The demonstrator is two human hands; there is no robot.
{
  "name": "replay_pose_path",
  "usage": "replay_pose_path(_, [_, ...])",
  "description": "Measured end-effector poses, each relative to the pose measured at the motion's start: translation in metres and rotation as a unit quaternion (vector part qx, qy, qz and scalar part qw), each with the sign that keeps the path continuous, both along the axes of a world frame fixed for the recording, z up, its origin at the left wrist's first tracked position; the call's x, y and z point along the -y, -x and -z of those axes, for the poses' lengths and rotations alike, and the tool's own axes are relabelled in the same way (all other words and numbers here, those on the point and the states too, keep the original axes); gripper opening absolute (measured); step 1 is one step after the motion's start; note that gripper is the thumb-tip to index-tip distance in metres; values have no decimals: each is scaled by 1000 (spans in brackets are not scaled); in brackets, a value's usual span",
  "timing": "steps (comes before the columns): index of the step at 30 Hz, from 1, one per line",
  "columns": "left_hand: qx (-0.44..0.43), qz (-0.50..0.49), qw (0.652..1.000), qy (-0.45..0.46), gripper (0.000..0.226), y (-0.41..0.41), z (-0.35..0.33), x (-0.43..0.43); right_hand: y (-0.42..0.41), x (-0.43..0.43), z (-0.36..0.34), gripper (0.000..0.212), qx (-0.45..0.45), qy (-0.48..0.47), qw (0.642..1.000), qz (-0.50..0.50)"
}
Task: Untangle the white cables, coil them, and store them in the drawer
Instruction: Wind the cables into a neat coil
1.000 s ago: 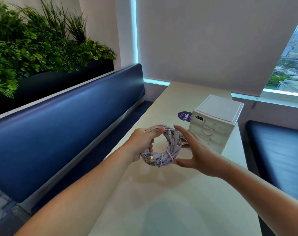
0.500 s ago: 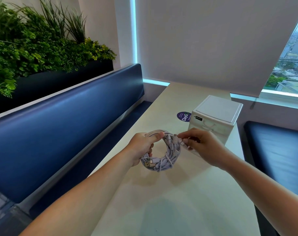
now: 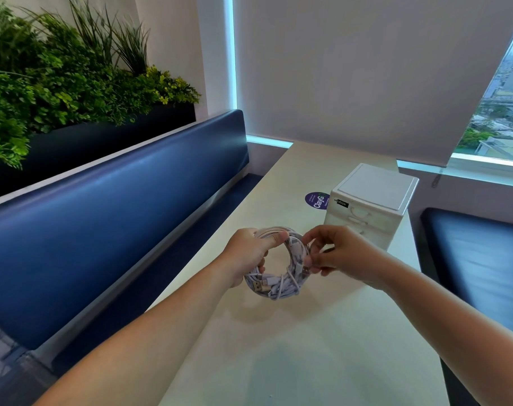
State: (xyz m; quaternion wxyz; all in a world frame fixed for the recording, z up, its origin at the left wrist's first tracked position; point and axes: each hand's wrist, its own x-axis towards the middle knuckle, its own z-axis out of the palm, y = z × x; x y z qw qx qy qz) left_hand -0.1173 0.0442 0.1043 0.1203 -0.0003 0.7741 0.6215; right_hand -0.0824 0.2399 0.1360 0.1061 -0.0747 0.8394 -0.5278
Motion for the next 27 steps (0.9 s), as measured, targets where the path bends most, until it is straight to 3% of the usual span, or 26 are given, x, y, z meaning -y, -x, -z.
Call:
replay_pose_path(4, [3, 10, 1000, 1, 49, 0, 4, 1, 0, -2, 6, 21, -31, -86, 996, 15])
replay_pose_path(8, [8, 4, 1000, -15, 47, 0, 4, -2, -5, 1, 8, 19, -44, -33, 997, 44])
replay_pose_path(13, [9, -11, 1000, -16, 51, 3, 2, 0, -10, -1, 8, 11, -111, -70, 990, 50])
replay_pose_path(16, [10, -10, 1000, -15, 51, 2, 3, -1, -11, -1, 6, 7, -86, -87, 992, 26])
replay_pose_path(21, [10, -11, 999, -33, 46, 1, 5, -3, -8, -1, 8, 20, 55, 66, 994, 68])
replay_pose_path(27, [0, -19, 999, -33, 30, -1, 7, -5, -8, 1, 13, 14, 123, 118, 982, 83])
